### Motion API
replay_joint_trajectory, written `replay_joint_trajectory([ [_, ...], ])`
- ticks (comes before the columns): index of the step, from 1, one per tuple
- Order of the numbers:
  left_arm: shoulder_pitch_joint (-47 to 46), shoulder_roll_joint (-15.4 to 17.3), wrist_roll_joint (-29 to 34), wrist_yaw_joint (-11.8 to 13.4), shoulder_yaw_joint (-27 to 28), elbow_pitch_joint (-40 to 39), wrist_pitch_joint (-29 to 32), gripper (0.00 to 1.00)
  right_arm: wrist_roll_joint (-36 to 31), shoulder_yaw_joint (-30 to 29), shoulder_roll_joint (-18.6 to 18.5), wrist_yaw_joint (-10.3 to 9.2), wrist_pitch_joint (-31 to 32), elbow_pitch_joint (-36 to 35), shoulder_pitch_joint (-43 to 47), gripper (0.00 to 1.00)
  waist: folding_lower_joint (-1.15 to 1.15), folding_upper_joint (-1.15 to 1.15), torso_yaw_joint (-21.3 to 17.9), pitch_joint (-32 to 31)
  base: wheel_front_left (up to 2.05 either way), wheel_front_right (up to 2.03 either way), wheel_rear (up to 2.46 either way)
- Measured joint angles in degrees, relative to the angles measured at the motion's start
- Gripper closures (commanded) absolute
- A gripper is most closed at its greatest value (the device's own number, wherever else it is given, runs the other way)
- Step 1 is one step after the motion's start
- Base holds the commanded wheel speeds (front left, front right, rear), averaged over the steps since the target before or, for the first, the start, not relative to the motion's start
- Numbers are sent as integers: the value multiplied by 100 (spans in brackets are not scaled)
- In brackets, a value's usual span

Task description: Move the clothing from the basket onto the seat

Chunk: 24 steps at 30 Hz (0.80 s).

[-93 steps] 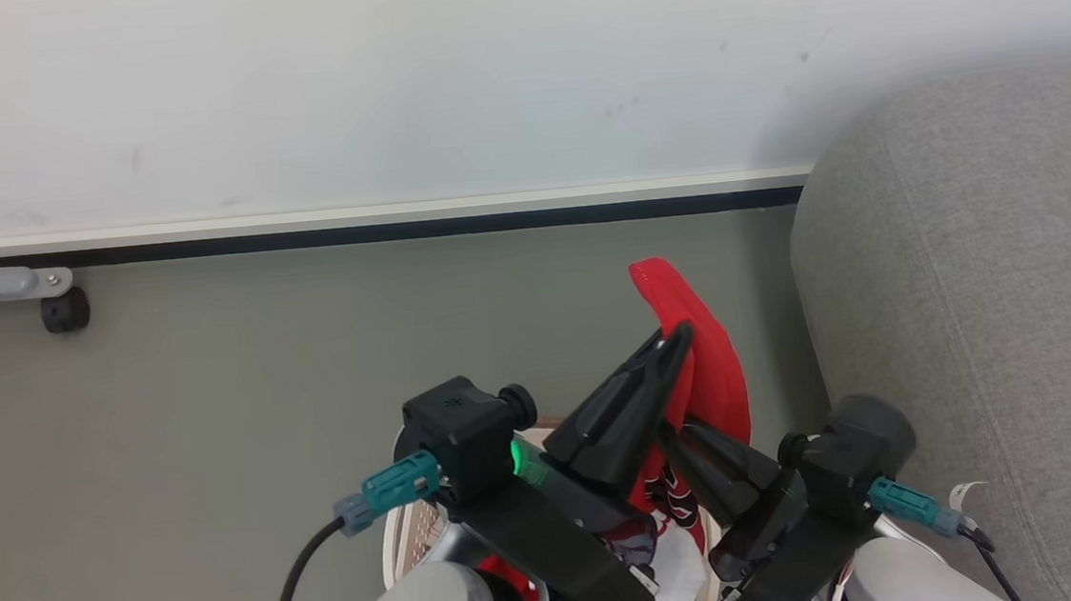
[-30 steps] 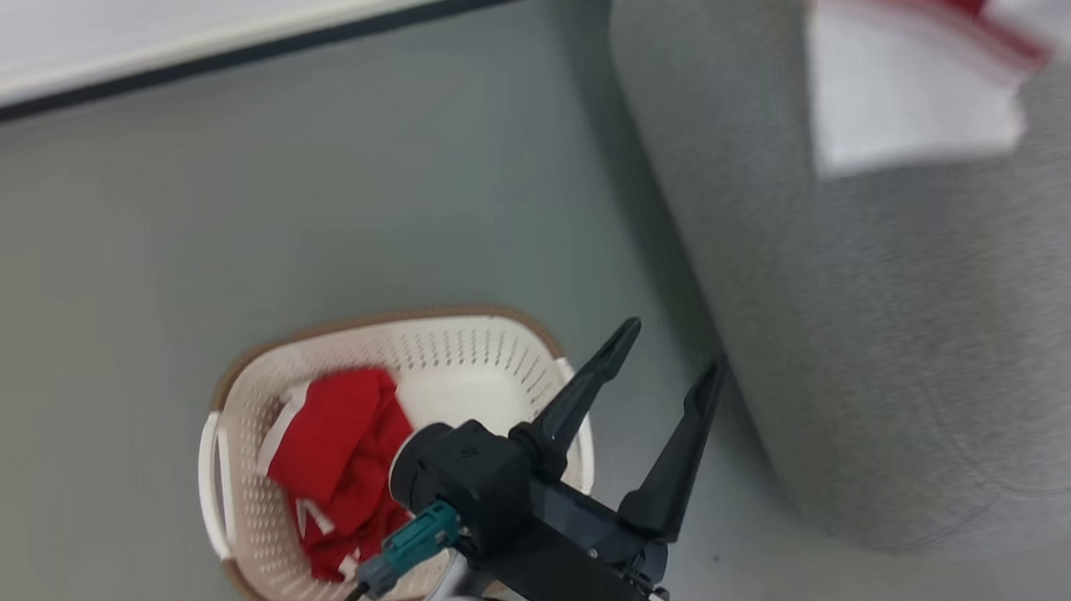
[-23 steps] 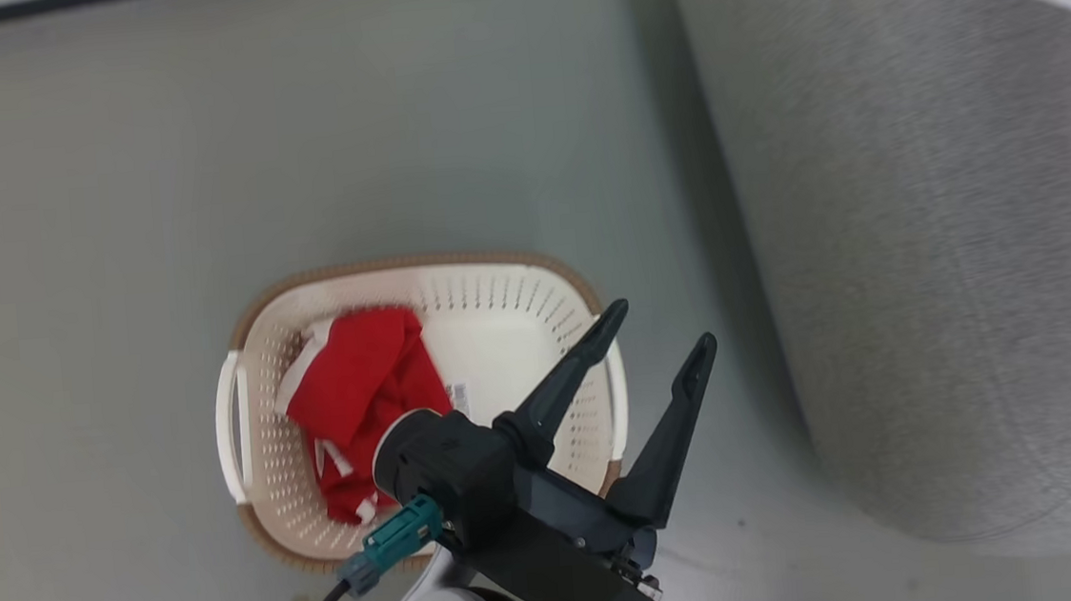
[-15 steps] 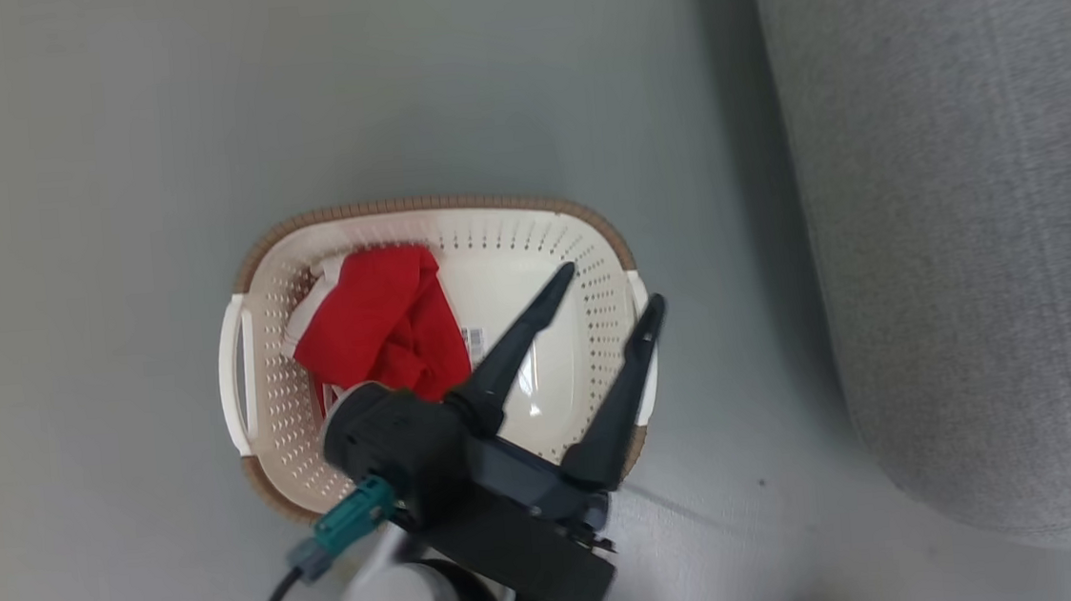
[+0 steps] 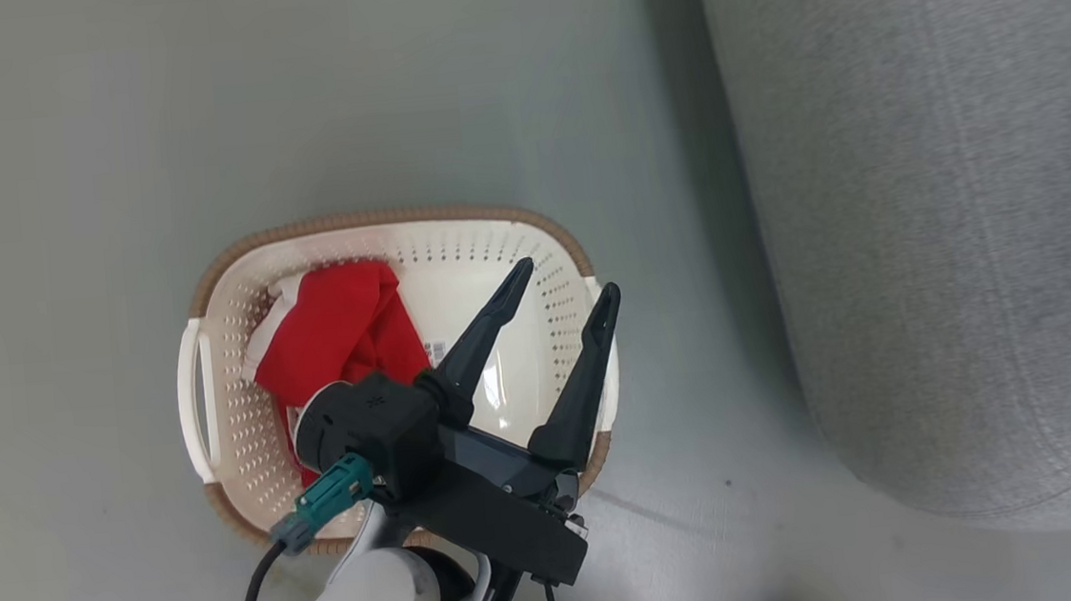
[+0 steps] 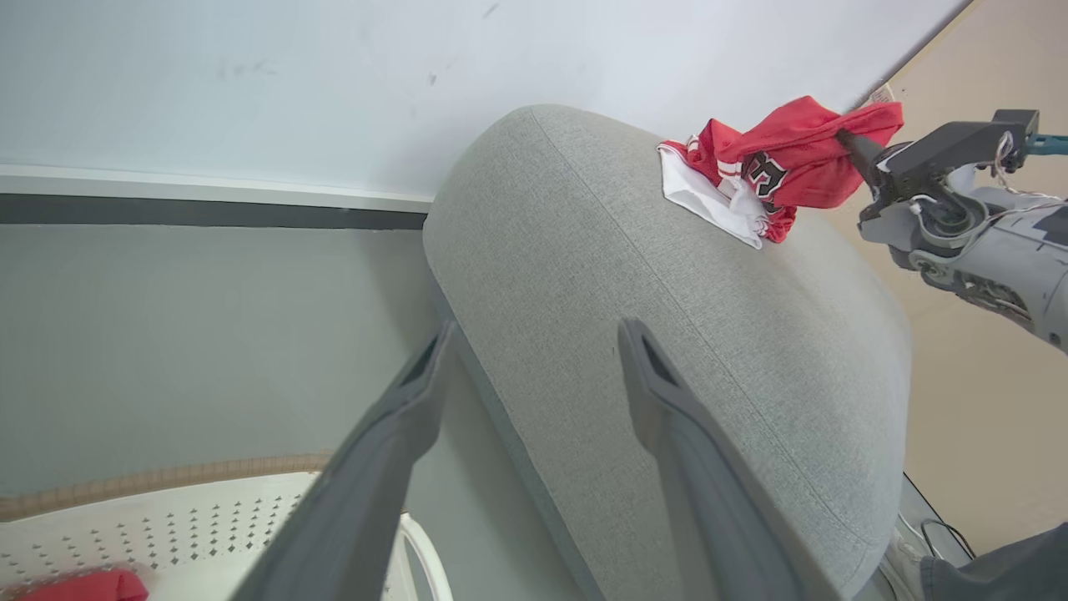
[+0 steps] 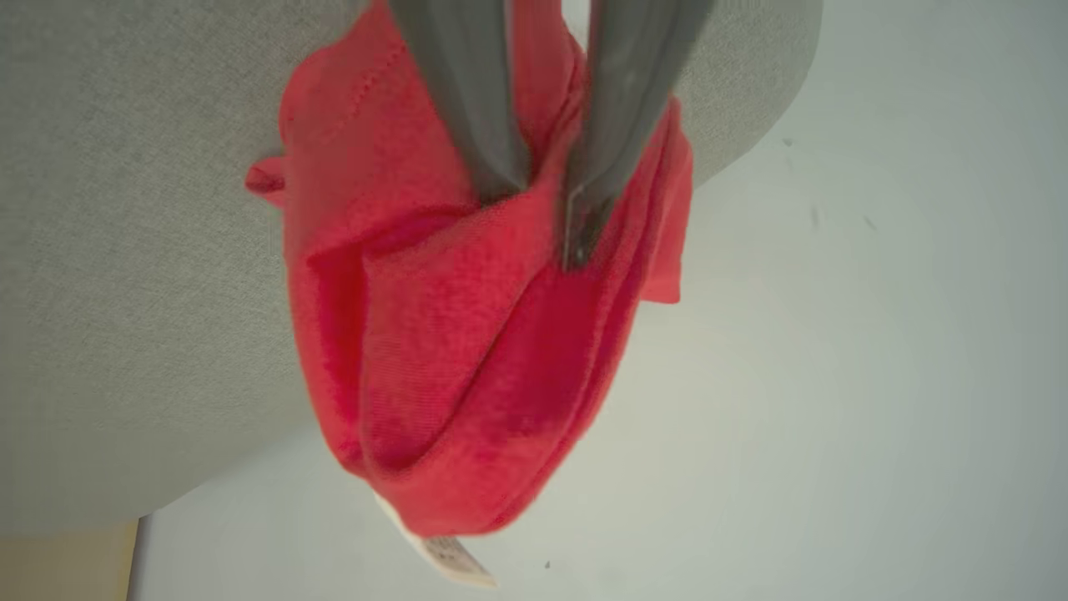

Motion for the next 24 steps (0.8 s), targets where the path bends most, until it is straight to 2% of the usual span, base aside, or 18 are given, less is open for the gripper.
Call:
replay_joint_trajectory([
  [7,35,-93,-193,-18,93,246,-176,0,-539,649,36,83,-126,-304,539,0,0,0,-121,-412,0,0,0],
  [15,527,-79,-550,-18,467,391,-525,0,-1131,1301,159,114,-205,-1705,1979,0,-1,-1,-220,-1014,0,0,0],
  [24,1153,133,-665,-18,843,568,-797,0,-1572,1443,141,105,-247,-3220,3283,0,-1,-1,-233,-1756,0,0,0],
])
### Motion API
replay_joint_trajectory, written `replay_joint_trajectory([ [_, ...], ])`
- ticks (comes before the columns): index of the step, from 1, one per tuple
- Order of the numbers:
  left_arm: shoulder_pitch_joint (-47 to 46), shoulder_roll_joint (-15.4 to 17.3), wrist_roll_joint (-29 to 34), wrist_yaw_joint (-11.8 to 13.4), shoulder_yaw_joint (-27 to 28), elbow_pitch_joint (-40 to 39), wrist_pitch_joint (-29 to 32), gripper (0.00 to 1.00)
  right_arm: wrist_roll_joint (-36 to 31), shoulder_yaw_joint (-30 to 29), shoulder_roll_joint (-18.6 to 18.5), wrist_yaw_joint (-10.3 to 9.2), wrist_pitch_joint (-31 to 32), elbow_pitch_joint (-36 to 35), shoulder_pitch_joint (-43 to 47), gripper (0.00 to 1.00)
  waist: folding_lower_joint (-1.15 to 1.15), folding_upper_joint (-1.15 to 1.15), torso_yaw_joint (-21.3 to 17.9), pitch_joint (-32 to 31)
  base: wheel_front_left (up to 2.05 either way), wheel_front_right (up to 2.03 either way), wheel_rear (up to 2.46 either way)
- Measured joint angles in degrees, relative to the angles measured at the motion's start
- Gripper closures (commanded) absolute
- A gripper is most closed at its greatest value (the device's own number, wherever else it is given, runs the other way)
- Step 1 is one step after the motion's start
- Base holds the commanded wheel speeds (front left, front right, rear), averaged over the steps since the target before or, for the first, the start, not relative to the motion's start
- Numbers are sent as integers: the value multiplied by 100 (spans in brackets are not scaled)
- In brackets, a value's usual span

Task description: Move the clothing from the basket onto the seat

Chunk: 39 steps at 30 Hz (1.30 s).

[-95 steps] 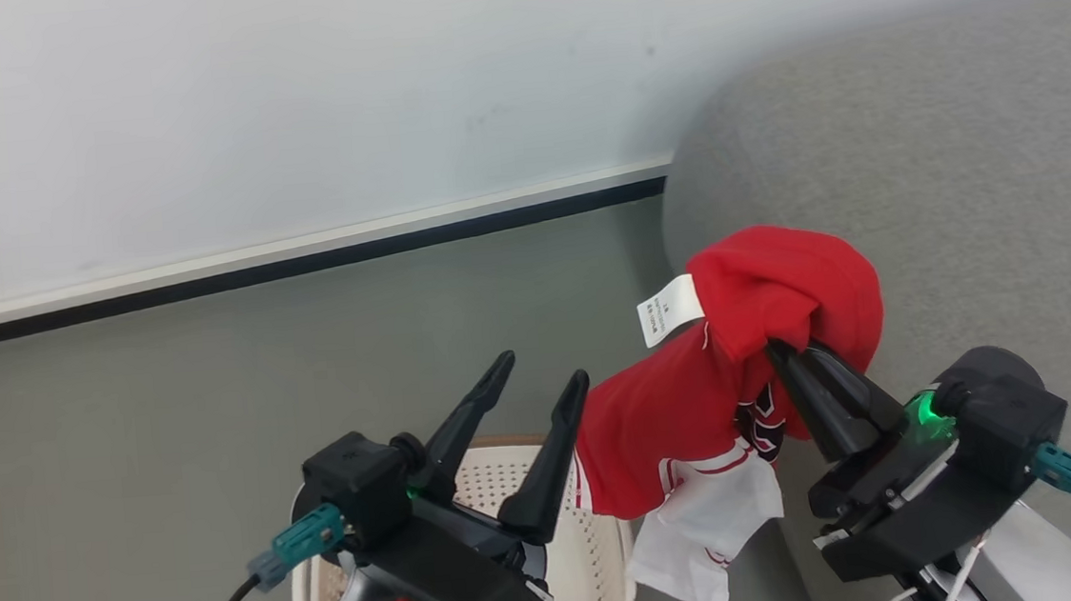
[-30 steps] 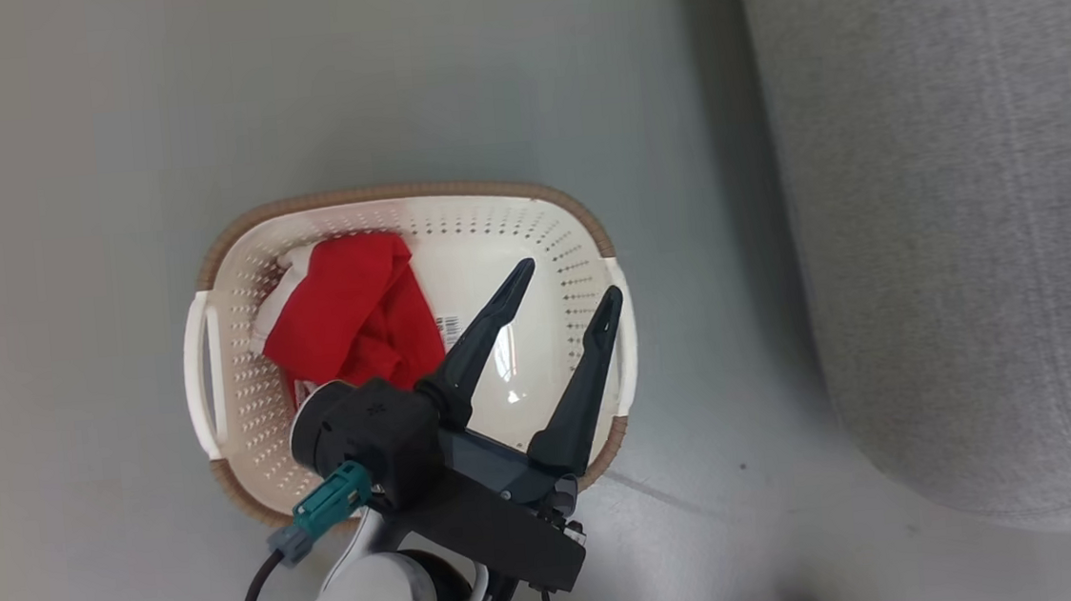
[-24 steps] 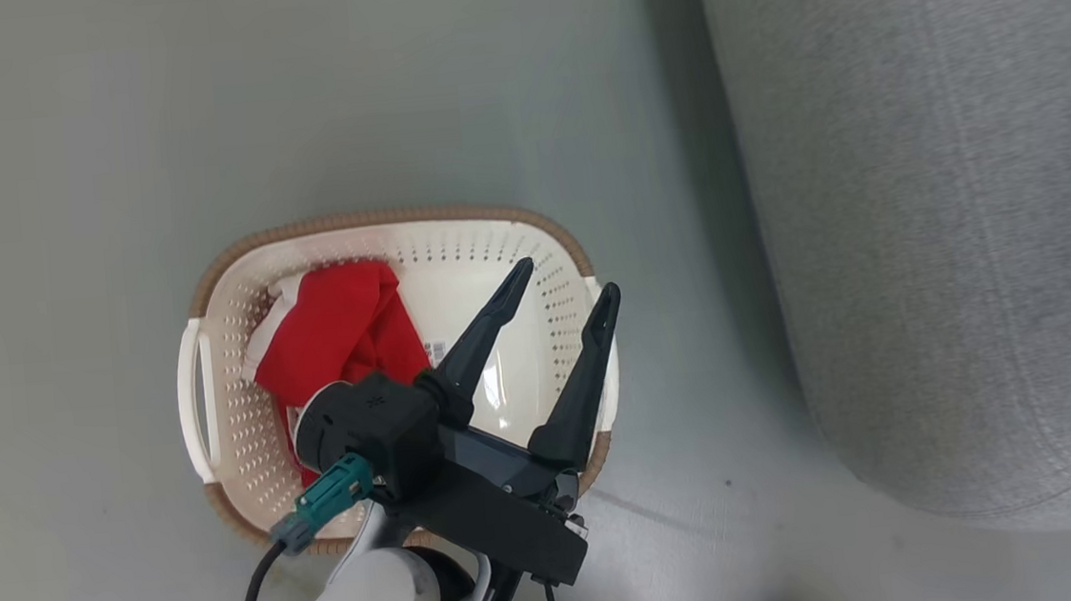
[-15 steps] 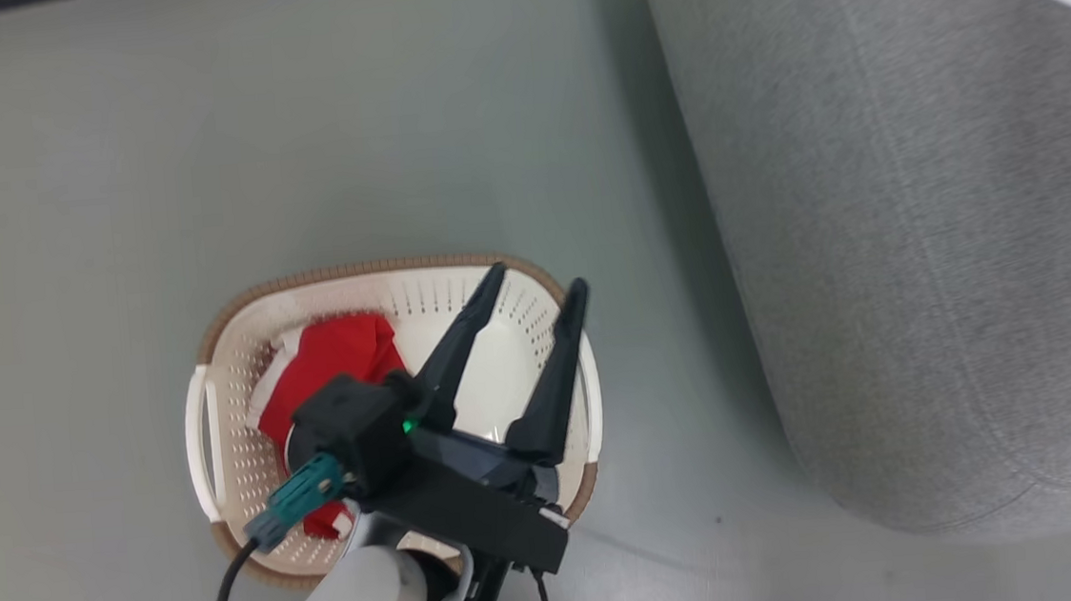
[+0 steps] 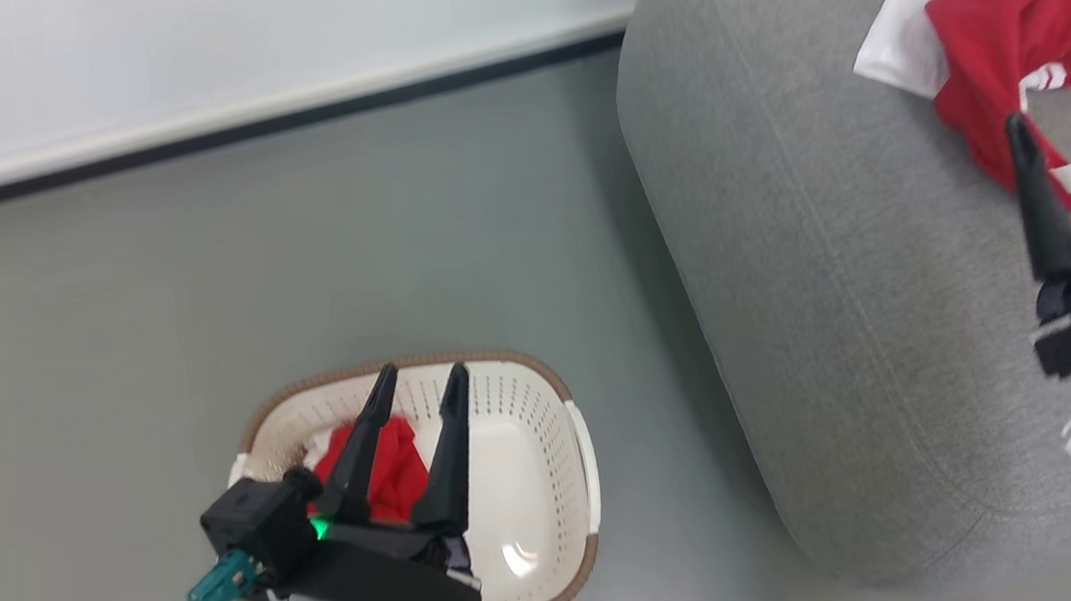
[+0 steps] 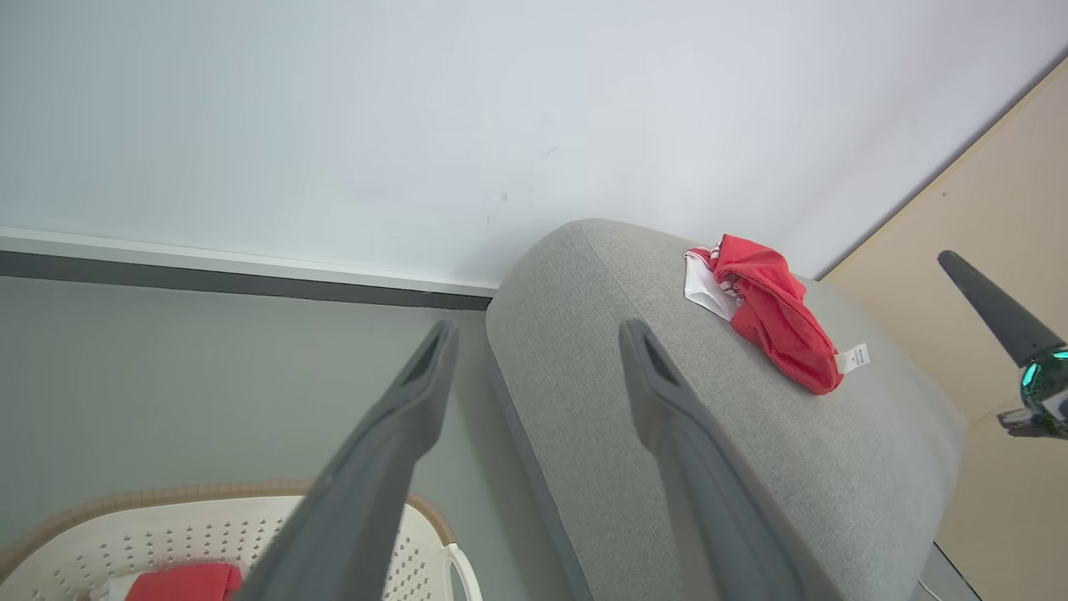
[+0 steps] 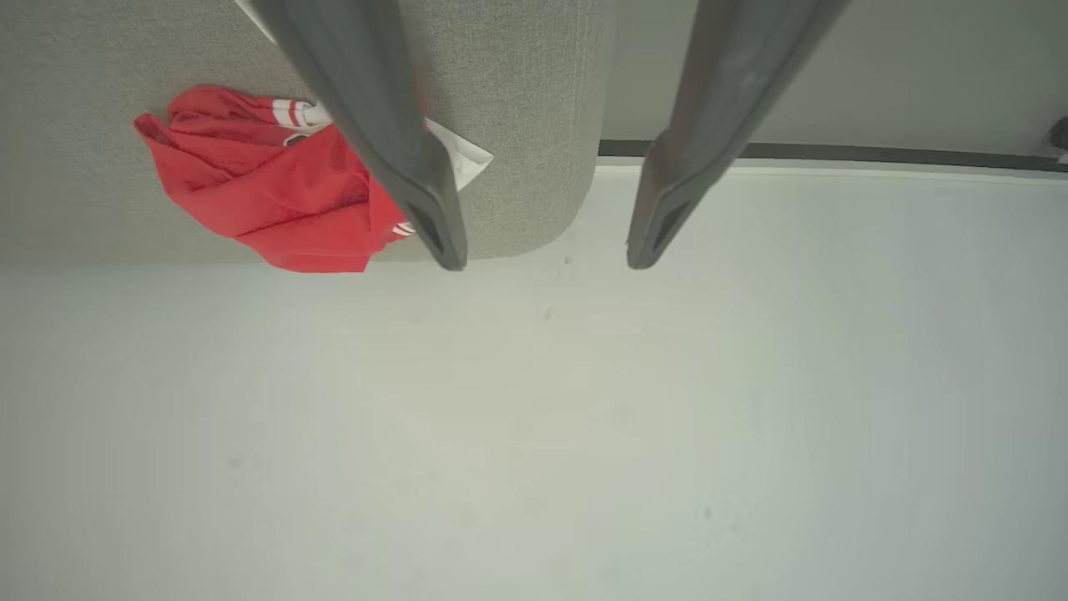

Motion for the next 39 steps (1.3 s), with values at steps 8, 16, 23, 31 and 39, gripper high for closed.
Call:
replay_joint_trajectory([
  [8,399,101,-38,0,164,107,-64,0,-265,83,77,-286,0,-872,864,0,0,0,141,-580,0,0,0],
  [16,760,333,68,2,305,80,-110,0,-578,136,73,-667,-1,-1441,1739,0,0,0,531,-1106,0,0,0],
  [23,894,380,288,7,365,-42,-137,0,-621,199,266,-971,0,-1683,2225,0,1,0,990,-1338,0,0,0],
  [31,1203,460,343,8,557,-147,-155,0,-677,404,549,-1110,-1,-1775,2565,0,0,0,1348,-1514,0,0,0],
  [39,1222,442,407,8,667,-236,-156,0,-817,400,592,-1158,0,-1835,2542,0,2,1,1391,-1460,0,0,0],
])
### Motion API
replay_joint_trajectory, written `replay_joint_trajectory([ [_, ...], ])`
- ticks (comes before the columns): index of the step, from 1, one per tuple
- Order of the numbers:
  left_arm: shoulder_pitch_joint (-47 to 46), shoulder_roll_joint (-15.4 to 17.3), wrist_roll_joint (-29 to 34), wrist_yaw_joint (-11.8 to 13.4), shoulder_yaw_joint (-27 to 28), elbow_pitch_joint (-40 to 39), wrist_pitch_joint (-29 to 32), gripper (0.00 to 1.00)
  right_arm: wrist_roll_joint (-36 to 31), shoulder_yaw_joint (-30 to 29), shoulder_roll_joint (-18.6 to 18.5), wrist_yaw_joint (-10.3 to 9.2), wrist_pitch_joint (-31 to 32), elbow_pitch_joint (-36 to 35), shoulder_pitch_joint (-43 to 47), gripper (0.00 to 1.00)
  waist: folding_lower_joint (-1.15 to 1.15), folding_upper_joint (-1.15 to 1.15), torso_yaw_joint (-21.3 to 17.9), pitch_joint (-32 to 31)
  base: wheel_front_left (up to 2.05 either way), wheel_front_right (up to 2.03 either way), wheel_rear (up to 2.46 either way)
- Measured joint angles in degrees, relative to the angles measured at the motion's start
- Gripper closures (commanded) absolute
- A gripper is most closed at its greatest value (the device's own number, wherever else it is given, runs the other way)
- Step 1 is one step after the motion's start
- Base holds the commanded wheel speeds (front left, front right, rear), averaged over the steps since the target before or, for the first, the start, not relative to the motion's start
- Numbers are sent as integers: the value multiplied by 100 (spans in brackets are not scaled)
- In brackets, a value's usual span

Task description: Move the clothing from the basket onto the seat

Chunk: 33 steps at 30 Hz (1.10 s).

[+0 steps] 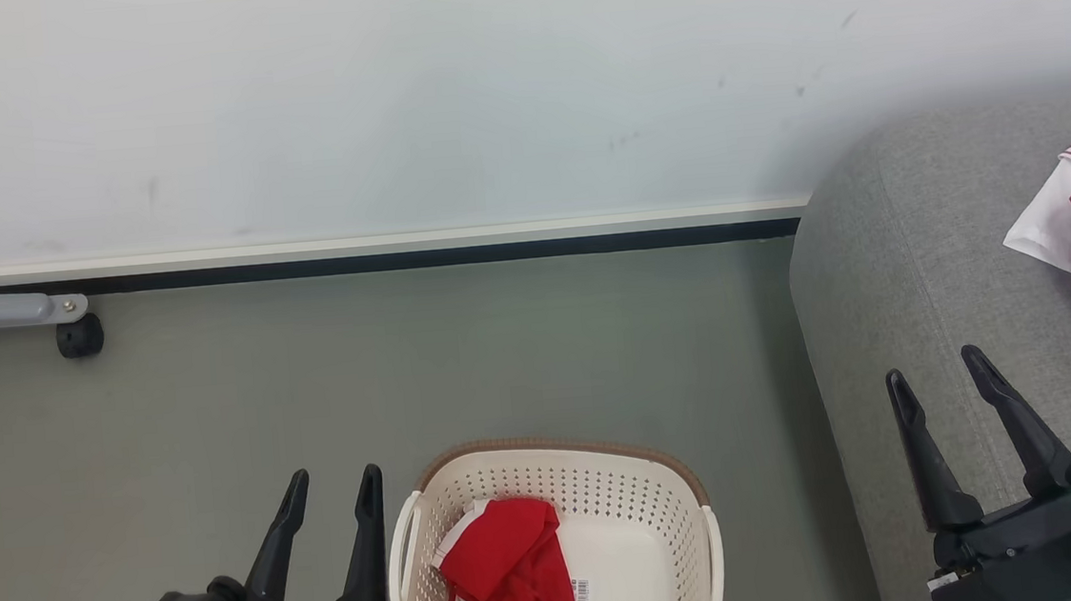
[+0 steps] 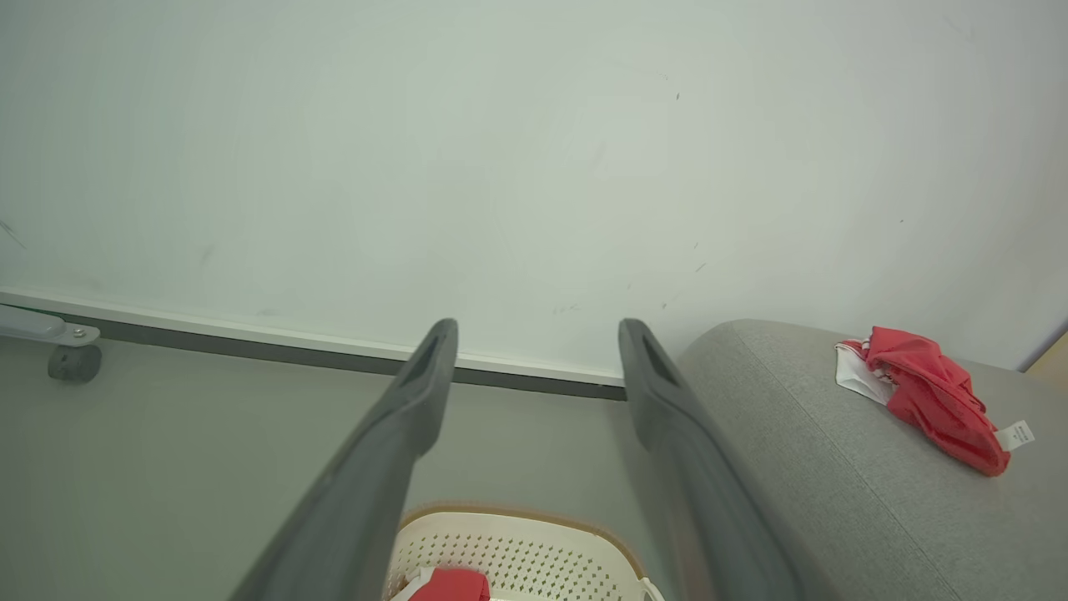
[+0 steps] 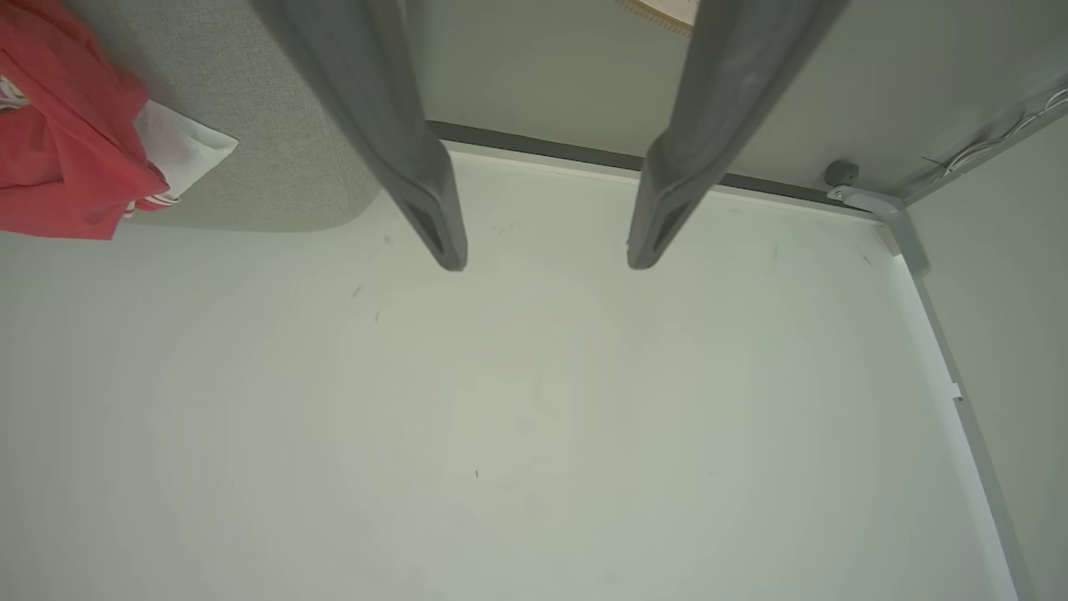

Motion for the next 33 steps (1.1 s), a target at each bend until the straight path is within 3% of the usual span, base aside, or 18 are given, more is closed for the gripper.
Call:
replay_joint_trajectory([
  [11,-20,-76,115,0,71,-244,9,0,-109,-92,-112,-4,0,-419,-99,0,0,0,10,344,0,0,0],
  [20,-671,-402,301,0,-138,56,415,0,-202,4,-112,18,109,-503,-883,0,1,0,8,990,0,0,0],
  [33,-2054,-951,656,0,-582,989,1091,0,-425,201,-122,316,458,-483,-2164,0,1,1,-27,2140,0,0,0],
])
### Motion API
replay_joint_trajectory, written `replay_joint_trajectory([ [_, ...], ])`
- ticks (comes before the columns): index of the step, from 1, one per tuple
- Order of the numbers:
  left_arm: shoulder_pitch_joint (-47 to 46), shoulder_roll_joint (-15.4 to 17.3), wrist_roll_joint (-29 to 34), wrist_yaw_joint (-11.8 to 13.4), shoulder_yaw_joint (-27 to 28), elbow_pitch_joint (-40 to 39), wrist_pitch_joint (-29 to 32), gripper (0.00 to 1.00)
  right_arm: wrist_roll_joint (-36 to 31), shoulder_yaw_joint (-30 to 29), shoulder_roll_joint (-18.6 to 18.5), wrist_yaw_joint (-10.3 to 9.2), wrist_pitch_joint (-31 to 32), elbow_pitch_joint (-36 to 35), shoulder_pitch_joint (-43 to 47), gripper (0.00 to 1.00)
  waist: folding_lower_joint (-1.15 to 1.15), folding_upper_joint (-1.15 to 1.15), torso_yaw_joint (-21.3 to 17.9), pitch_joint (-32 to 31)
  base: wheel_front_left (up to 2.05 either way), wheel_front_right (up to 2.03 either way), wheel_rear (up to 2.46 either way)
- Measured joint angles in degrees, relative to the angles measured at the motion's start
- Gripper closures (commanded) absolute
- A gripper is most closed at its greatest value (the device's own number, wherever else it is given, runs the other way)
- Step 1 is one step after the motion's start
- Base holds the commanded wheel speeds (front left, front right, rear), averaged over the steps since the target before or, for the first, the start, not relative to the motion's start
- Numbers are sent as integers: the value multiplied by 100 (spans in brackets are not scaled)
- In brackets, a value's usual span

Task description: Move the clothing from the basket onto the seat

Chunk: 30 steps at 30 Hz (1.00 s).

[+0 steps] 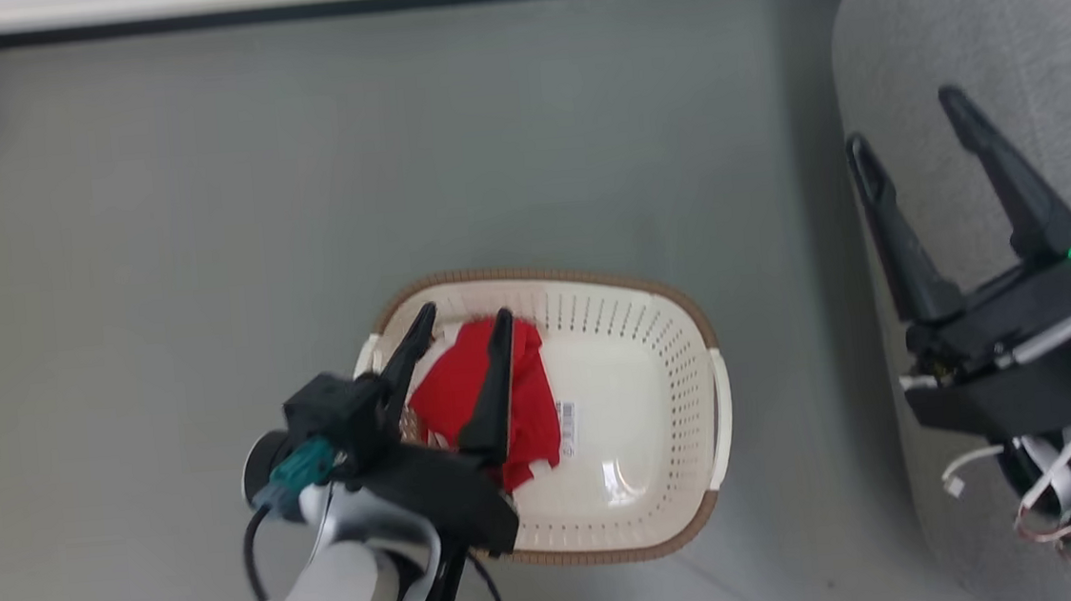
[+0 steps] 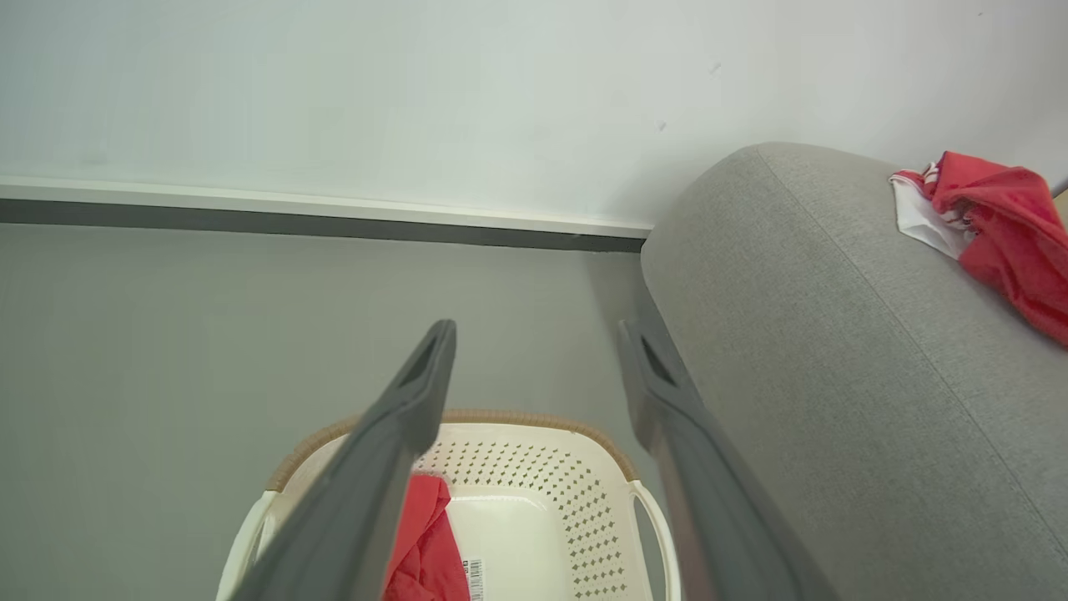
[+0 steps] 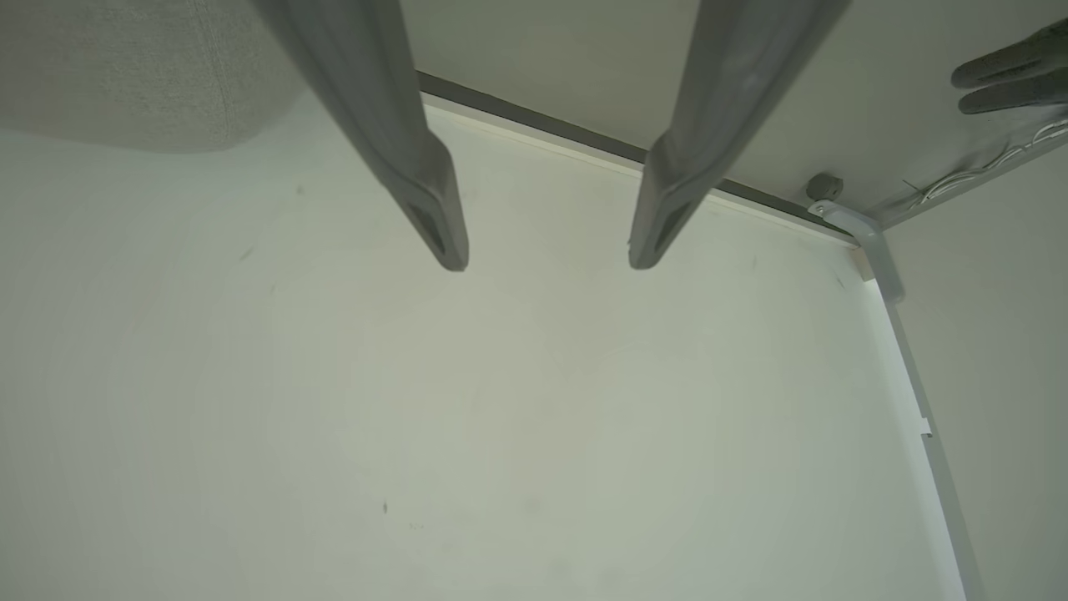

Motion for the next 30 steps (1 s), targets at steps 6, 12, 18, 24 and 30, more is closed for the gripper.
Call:
replay_joint_trajectory([
  [6,-539,-154,138,0,-51,469,243,0,-52,-71,-85,59,76,-57,-430,0,0,0,16,507,0,0,0],
  [12,-1069,-279,165,0,-84,915,486,0,-90,-123,-134,143,149,-198,-861,0,0,0,50,1017,0,0,0],
  [18,-1629,-361,274,0,-64,1367,677,0,-112,-286,-256,151,156,-289,-1113,0,-1,0,70,1529,0,0,0],
  [24,-2004,-393,272,0,-52,1694,833,0,-134,-330,-325,194,175,-367,-1329,0,-1,0,73,1958,0,0,0],
  [30,-2404,-407,210,0,-89,2012,1079,0,-147,-478,-426,203,172,-539,-1590,0,-1,0,68,2469,0,0,0],
])
